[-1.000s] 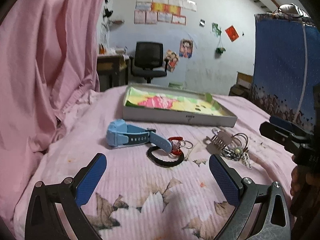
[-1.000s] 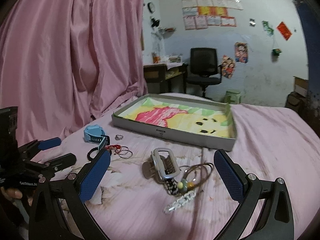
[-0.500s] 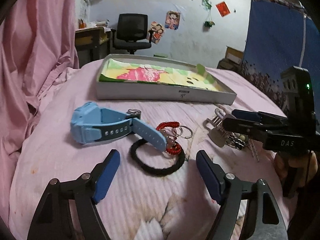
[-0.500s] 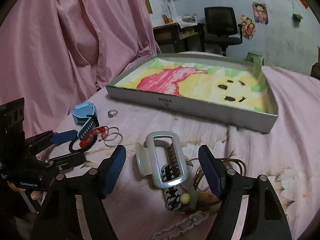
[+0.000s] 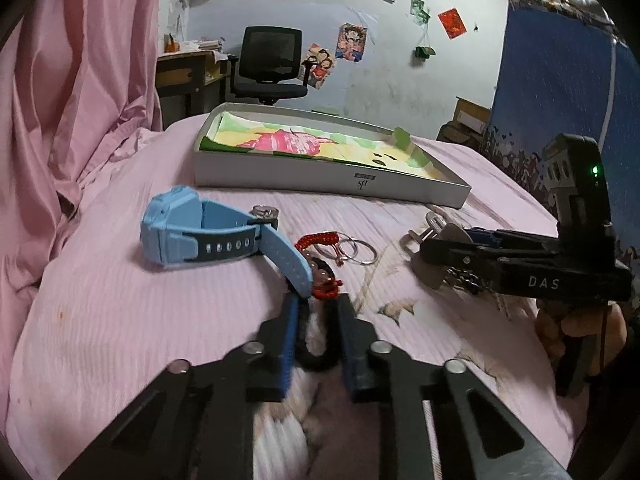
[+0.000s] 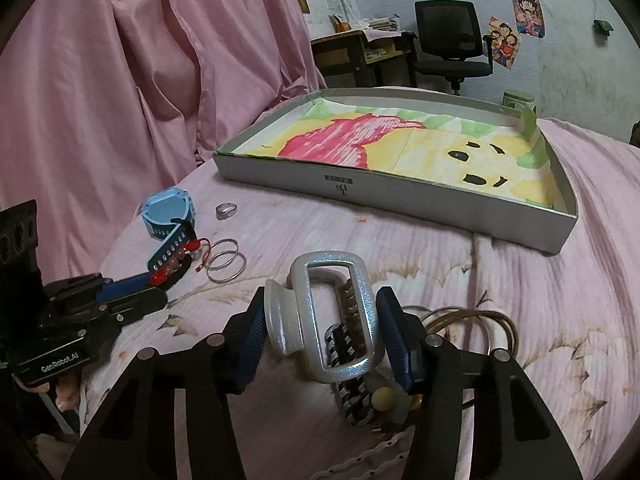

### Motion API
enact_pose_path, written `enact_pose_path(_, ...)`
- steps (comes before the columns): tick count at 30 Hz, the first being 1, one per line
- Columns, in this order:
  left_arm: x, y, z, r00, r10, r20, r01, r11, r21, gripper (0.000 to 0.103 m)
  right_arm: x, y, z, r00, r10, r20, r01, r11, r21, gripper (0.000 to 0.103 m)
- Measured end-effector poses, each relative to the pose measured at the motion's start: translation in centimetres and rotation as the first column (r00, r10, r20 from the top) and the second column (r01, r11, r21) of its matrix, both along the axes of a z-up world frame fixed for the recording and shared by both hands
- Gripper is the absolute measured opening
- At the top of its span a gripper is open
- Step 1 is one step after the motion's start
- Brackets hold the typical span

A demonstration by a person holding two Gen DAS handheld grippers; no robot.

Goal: Organize jewelry
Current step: 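Grasp the silver carabiner with the right tool while the left tool grasps the black hair tie, then carry both items to the grey tray and open both tools to release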

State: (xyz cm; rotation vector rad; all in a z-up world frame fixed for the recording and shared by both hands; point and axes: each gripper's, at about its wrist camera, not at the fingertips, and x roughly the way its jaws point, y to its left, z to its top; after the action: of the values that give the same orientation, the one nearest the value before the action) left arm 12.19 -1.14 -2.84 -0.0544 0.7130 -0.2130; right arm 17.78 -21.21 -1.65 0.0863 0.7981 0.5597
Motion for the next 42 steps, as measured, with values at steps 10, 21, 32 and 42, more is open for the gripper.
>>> enact_pose_path(10, -2.7, -2.1, 0.5, 0.999, 0.019, -0.047, -0.022, 0.999, -0.049, 0.011, -2.9, -1.1, 0.4, 1.000, 0.004, -0.025, -0.003, 0.999, 0.040, 0.047)
enact_pose_path(21, -3.8, -3.5, 1.7, 0.992, -0.037, -0.118, 0.012, 0.979, -0.205, 0.011, -5.5, -3.0, 2.1, 0.998, -0.031, 0.048, 0.026, 0.995, 0.095, 0.047)
enact_pose_path(32, -2.7, -3.4, 5.5, 1.000, -0.003, 0.009, 0.004, 0.982, -0.187, 0.010, -6.1, -4.3, 4.2, 0.983, -0.093, 0.158, 0.064, 0.982, 0.178, 0.047)
enact_pose_path(42, 2.6, -2.8, 8.0, 0.968, 0.103, 0.229, -0.068, 0.985, -0.157, 0.011, -1.0, -5.2, 8.1, 0.926, -0.231, 0.297, 0.149, 0.950, 0.275, 0.047)
